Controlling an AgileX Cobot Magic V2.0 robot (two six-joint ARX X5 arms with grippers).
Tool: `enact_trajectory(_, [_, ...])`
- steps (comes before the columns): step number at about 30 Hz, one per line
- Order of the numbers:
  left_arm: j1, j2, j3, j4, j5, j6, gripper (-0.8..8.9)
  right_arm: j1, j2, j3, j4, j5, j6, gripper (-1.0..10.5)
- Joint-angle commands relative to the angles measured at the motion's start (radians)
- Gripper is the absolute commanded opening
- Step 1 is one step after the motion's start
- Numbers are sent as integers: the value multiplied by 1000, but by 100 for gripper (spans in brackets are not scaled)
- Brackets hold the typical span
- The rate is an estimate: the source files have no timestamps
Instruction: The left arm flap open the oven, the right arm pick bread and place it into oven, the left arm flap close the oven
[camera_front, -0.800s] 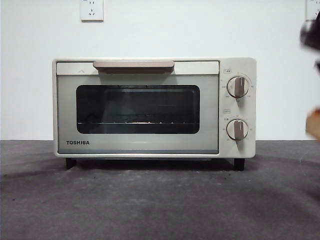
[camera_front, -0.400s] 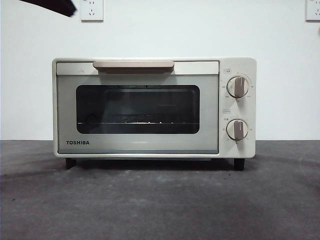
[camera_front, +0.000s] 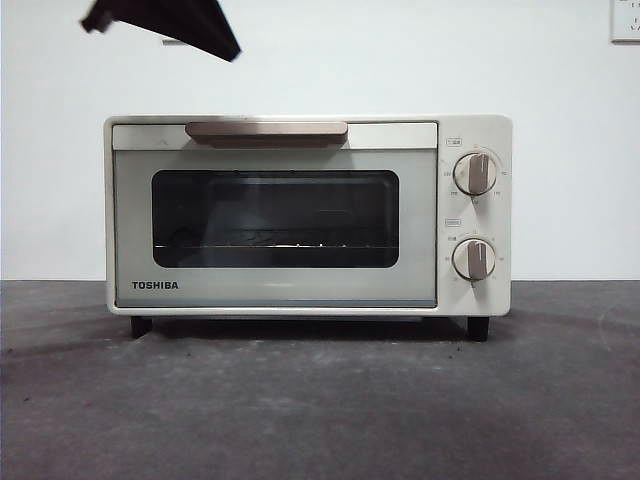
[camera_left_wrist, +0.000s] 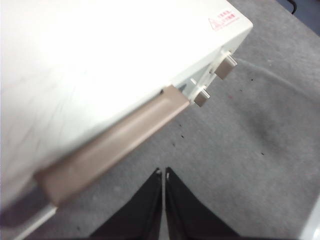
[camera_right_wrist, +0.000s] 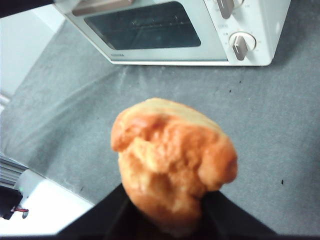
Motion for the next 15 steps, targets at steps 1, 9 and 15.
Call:
enact_trajectory(1, [-11, 58, 41, 19, -21, 54, 11, 5, -9, 3, 6, -4, 17, 112])
enact_trajectory(9, [-13, 148, 44, 69, -91, 111, 11, 5, -10, 3, 5, -4, 16, 112])
enact_trajectory(15, [-13, 170, 44, 92, -101, 110, 11, 5, -10, 3, 2, -4, 17, 112])
